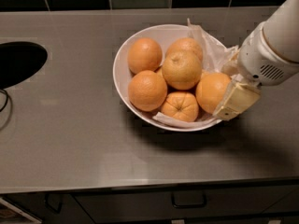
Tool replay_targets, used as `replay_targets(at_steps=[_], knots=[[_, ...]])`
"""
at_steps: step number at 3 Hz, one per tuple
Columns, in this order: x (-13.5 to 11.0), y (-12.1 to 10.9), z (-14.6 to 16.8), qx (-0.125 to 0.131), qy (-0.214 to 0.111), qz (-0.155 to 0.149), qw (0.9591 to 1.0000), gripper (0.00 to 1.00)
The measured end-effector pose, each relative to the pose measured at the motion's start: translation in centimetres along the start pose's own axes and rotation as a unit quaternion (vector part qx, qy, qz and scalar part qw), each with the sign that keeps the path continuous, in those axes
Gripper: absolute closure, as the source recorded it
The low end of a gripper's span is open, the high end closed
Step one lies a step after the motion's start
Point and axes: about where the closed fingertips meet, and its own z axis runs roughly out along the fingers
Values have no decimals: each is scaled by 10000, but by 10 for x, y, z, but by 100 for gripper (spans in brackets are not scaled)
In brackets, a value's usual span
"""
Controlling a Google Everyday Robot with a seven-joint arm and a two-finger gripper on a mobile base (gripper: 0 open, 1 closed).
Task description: Pick orange from white bowl
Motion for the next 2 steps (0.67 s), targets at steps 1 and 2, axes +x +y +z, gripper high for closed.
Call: replay_targets(at_steps=[1,2], knots=[[-1,-2,2,40,-111,85,9999,29],[-4,-4,4,60,-221,142,9996,29]])
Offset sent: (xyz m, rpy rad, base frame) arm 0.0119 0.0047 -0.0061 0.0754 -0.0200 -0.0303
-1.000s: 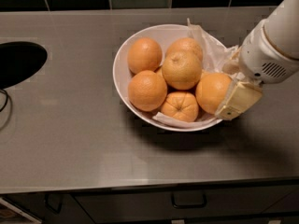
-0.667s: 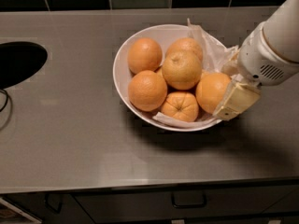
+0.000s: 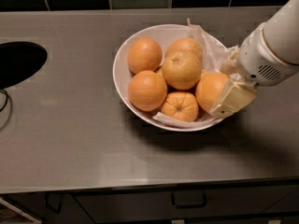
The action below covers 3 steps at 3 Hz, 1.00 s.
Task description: Pick orange from white bowl
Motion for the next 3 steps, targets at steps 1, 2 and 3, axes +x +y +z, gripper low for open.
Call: replay_targets(at_steps=[1,2,3], knots=[[-1,-2,2,47,-105,78,9999,28],[1,-4,7,63,-144,145,9998,28],[3,-5,10,67,-157,196,9997,29]])
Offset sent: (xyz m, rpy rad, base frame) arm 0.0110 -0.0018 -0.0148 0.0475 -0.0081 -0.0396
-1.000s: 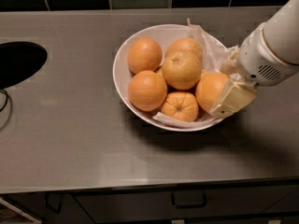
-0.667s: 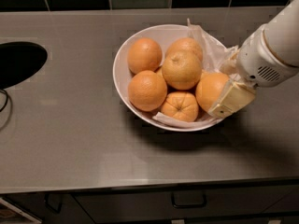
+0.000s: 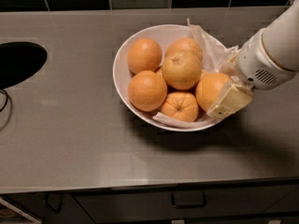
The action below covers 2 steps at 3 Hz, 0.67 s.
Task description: Pick orange from white bowl
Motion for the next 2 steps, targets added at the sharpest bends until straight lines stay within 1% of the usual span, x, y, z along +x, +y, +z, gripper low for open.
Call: replay_targets(at_steps=[2], knots=[[7,-3,11,52,-33,213,9998,29]])
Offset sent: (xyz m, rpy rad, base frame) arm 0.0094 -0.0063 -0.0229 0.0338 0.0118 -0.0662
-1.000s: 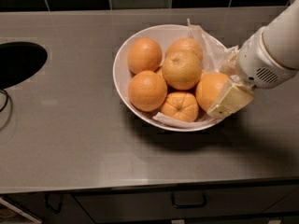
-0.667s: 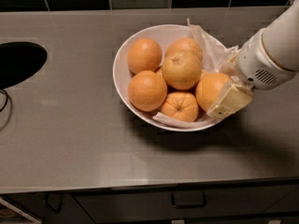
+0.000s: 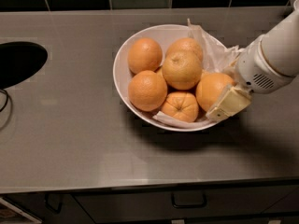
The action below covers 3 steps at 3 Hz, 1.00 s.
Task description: Pick orange from white bowl
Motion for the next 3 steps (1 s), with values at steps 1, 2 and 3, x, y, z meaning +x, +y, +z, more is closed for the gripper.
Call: replay_targets(at_steps=[1,2,3], knots=[[0,-2,5,12,-42,79,10000,28],[-4,-4,6,59,-106,113,9999,23],[-8,-5,5,84,-128,87,9998,24]])
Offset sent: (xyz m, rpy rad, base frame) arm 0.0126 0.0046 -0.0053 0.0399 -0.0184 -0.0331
